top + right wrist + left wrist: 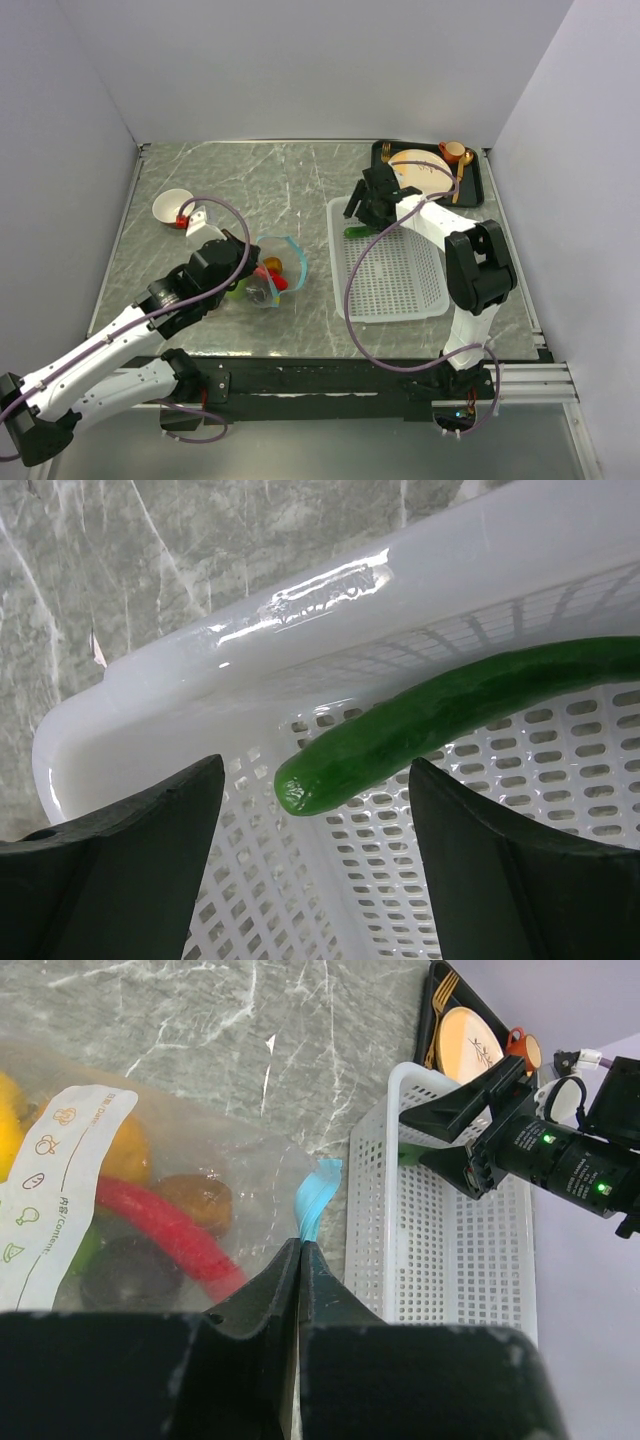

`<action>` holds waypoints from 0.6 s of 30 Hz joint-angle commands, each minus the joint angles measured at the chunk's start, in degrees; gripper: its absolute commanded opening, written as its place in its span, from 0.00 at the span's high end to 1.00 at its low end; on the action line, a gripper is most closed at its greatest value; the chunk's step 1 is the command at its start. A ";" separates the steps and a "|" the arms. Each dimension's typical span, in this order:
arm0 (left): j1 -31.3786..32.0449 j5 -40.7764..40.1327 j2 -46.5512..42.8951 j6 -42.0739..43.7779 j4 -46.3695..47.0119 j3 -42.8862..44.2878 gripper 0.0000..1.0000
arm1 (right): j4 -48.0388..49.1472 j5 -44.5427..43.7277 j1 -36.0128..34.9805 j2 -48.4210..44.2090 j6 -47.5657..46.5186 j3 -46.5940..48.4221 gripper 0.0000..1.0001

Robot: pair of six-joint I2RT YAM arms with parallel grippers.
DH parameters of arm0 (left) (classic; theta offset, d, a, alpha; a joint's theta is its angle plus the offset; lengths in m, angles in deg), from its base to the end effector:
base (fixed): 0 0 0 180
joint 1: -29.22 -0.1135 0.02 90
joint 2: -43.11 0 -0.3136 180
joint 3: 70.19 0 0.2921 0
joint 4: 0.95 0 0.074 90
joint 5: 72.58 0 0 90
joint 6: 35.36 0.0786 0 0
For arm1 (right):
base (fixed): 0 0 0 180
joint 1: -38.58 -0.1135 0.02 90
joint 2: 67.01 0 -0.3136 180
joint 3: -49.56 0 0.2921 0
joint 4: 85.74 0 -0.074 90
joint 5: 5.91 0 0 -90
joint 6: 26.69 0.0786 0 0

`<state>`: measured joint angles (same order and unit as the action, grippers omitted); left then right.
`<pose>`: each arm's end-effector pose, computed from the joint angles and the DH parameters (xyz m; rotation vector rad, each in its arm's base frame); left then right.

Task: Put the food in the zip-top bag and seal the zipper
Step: Adjust the fake vegetable in the bin.

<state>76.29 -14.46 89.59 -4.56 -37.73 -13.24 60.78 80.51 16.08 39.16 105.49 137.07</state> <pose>0.1785 -0.1309 0.3316 -0.5594 1.9349 -0.6457 0.4432 0.1783 0.2009 0.4577 2.4808 0.3962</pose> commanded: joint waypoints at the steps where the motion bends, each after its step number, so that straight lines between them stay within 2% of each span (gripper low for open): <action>1: -0.22 -1.26 -0.69 0.58 0.41 1.04 0.93 | 0.62 -1.35 0.18 0.27 0.28 0.02 0.19; 15: -0.22 -1.34 -0.42 0.31 0.41 0.69 0.93 | 1.41 -2.49 0.00 0.17 0.10 -3.41 0.20; 16: -0.22 -1.34 -0.42 0.31 0.41 0.60 0.93 | 1.33 -2.32 0.00 0.35 0.10 -3.24 0.21; 17: -0.22 -1.43 -0.51 0.31 0.32 0.69 0.93 | 1.41 -2.23 -0.17 0.44 -0.07 -3.32 0.28; 18: -0.22 -1.43 -0.42 0.31 0.32 0.60 0.93 | 1.50 -2.40 -0.26 0.27 -0.16 -3.50 0.30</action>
<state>76.29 -14.46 89.50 -4.60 -37.75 -13.24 61.39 79.66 16.08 39.16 105.46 133.33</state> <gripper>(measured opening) 0.071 0.740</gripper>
